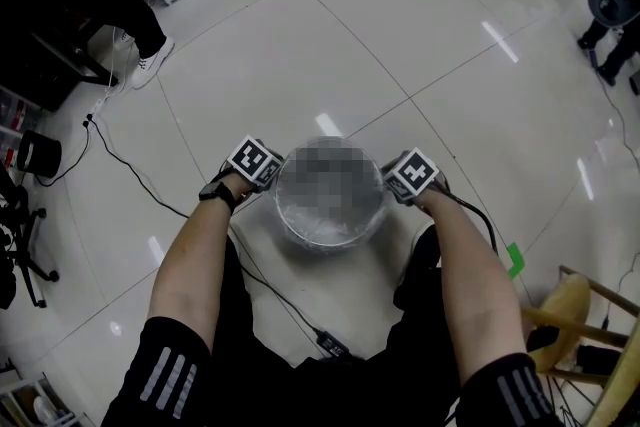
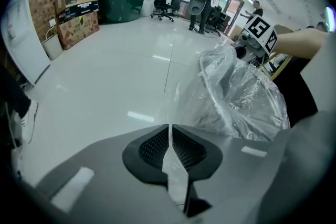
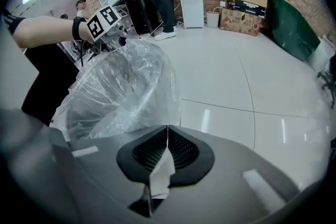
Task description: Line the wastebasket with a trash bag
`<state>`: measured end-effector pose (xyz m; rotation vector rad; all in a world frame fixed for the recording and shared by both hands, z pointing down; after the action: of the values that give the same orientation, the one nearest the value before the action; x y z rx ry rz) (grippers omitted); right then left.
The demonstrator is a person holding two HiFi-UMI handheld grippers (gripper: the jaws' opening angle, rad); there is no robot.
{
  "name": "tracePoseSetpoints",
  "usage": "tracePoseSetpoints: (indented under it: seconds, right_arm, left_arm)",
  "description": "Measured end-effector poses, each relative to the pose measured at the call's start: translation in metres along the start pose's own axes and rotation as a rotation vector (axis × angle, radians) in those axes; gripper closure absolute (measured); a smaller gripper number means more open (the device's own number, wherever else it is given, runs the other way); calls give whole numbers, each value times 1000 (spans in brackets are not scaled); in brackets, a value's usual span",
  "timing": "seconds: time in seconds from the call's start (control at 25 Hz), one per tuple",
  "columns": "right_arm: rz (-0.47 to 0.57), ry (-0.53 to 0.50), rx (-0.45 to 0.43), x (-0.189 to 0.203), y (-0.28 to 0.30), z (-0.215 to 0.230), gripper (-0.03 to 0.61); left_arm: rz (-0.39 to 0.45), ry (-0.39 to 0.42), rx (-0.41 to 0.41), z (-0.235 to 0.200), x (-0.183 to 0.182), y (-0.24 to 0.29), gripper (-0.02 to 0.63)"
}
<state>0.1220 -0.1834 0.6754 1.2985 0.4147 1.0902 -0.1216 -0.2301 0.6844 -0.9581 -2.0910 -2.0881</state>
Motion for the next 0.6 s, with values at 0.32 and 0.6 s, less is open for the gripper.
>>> tracePoseSetpoints:
  seconds: [0.32, 0.6]
  right_arm:
    - [90, 14, 26, -11, -40, 10, 512]
    - [182, -84, 70, -22, -82, 6, 503]
  left_arm:
    - [69, 26, -89, -13, -18, -49, 554]
    - [103, 151, -87, 12, -36, -100, 539]
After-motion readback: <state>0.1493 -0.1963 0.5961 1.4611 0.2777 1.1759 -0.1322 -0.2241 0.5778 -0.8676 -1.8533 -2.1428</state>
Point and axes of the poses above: the fingertips, and each gripper's own axes: y forward along the fingers, z to its right, x out of its underside, the point moved 2 cm from there along -y, backward along the fingers, and after that the axes turned 15 degrees about y, right-handed, at the moved point
